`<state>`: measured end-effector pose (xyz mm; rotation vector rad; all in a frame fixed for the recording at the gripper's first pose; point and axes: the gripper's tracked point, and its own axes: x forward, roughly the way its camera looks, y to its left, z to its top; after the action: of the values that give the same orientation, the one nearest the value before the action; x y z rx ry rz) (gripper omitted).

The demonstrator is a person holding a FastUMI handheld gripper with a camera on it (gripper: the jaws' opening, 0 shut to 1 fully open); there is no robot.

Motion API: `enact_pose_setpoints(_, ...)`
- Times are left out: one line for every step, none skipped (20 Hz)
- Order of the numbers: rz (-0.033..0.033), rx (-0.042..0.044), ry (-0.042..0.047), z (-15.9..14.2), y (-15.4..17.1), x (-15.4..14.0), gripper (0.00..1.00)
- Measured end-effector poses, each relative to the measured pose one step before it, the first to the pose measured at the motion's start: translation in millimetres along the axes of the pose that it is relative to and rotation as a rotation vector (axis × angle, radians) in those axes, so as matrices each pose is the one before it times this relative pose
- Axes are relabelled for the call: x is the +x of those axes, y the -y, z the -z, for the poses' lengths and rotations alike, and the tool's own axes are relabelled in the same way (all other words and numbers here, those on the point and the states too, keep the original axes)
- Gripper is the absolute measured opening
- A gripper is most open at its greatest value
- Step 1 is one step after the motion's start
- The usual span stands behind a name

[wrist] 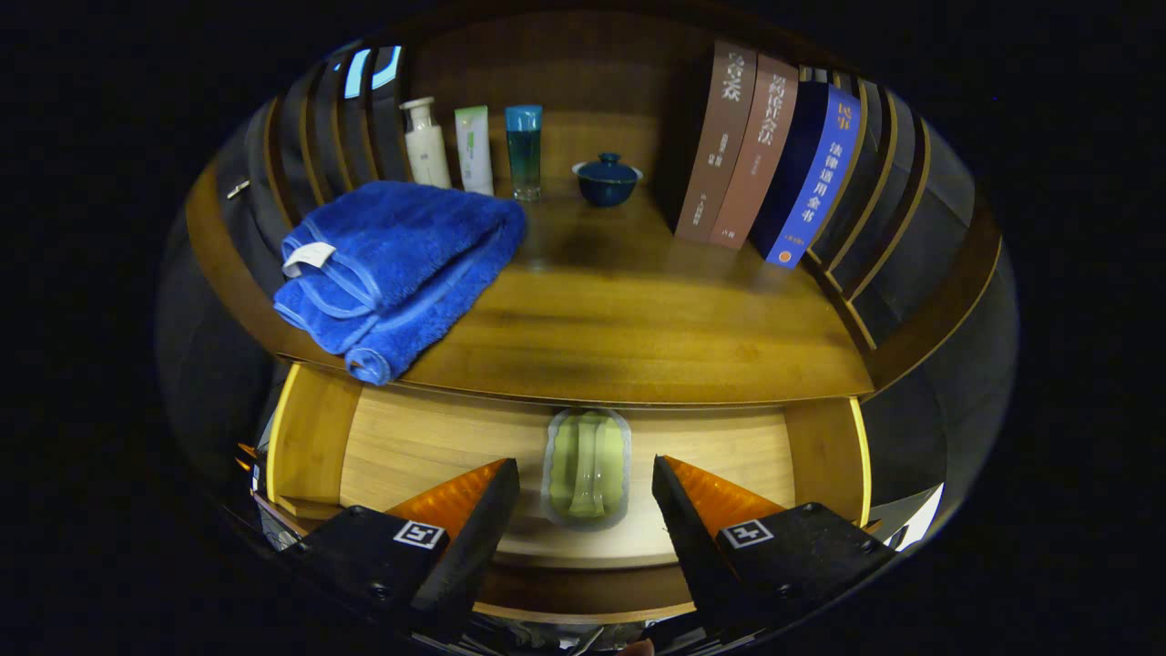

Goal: Pull open the drawer, take out the items inside it, and place them on the countertop above the cabinet.

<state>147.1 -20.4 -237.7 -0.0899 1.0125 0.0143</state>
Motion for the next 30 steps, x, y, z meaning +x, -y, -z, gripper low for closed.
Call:
enact_pose_setpoints(0.00737, 0.00183, -0.01284, 3.27, 1.65, 4.76, 0.94)
enact_pose_setpoints(0.00022, 0.00251, -0.01414, 3.44, -0.17, 6.01, 0.94)
enact_pose_setpoints(0.00193, 0.00795, -0.01322, 2.28, 0.94, 5.29, 0.94)
enact_pose_setpoints(0.00207, 0.00469, -0.01478, 3.38, 0.41, 6.07, 0.94)
enact_pose_setpoints(0.00889, -0.00069, -0.01346, 2.77, 2.53, 4.76, 0.94)
enact_pose_setpoints(0.01017, -0.00483, -0.00885, 2.0, 1.58, 4.77, 0.94)
enact_pose_setpoints(0.00776, -0.00544, -0.00919, 1.88, 1.92, 5.38, 0.94)
enact_pose_setpoints(0.0038, -0.00216, -0.01065, 1.71, -0.06, 5.03, 0.94)
enact_pose_setpoints(-0.00642, 0.00167, -0.01278, 1.9, -1.83, 3.45, 0.94)
enact_pose_setpoints(-0.0046, 0.00783, -0.01442, 2.99, -1.88, 3.12, 0.94)
enact_pose_setpoints(-0.01545, 0.0083, -0.02317, 3.83, -3.33, 5.62, 0.87)
enact_pose_setpoints(-0.0109, 0.00863, -0.01868, 4.04, -2.51, 4.2, 0.8)
enact_pose_setpoints(-0.00689, 0.00609, -0.01651, 2.68, -1.73, 3.88, 0.73)
enact_pose_setpoints(-0.00927, 0.0134, -0.01681, 3.98, -2.2, 6.77, 0.66)
enact_pose_setpoints(0.00417, 0.01314, 0.00272, -2.47, -0.12, -0.38, 0.59)
enact_pose_setpoints(-0.00088, -0.01325, 0.01628, -3.46, -1.1, 0.2, 0.52)
enact_pose_setpoints(0.0145, 0.00234, 0.01436, -5.72, 2.19, 5.18, 0.44)
enact_pose_setpoints(-0.00959, 0.01344, 0.00153, 2.46, -1.62, -8.35, 0.36)
enact_pose_setpoints(-0.01902, 0.0068, -0.00629, 0.48, -3.9, -0.24, 0.27)
enact_pose_setpoints(-0.00307, -0.00259, -0.00591, 1.43, 0.87, -1.98, 0.27)
enact_pose_setpoints(0.00134, 0.00873, 0.00803, -1.55, 0.68, -0.9, 0.28)
enact_pose_setpoints(-0.00816, 0.00537, -0.00331, 1.39, -1.73, -1.13, 0.28)
enact_pose_setpoints(-0.00886, 0.00677, -0.00397, 0.75, -1.25, -5.55, 0.27)
enact_pose_setpoints(-0.00656, 0.00238, 0.00337, 0.24, -1.36, -5.44, 0.27)
enact_pose_setpoints(-0.00066, -0.00599, 0.00543, -1.15, 0.09, -6.52, 0.27)
enact_pose_setpoints(0.00213, -0.01189, 0.00605, 0.02, 0.99, -7.3, 0.28)
enact_pose_setpoints(0.00164, -0.00702, 0.00837, -1.21, 1.27, -8.18, 0.28)
enact_pose_setpoints(-0.00073, -0.00674, 0.00961, 0.43, 0.05, -8.94, 0.28)
enact_pose_setpoints(-0.00274, -0.00143, 0.00861, -0.49, 0.37, -7.91, 0.28)
enact_pose_setpoints(-0.00623, -0.00144, 0.00565, 0.76, -0.73, -8.17, 0.27)
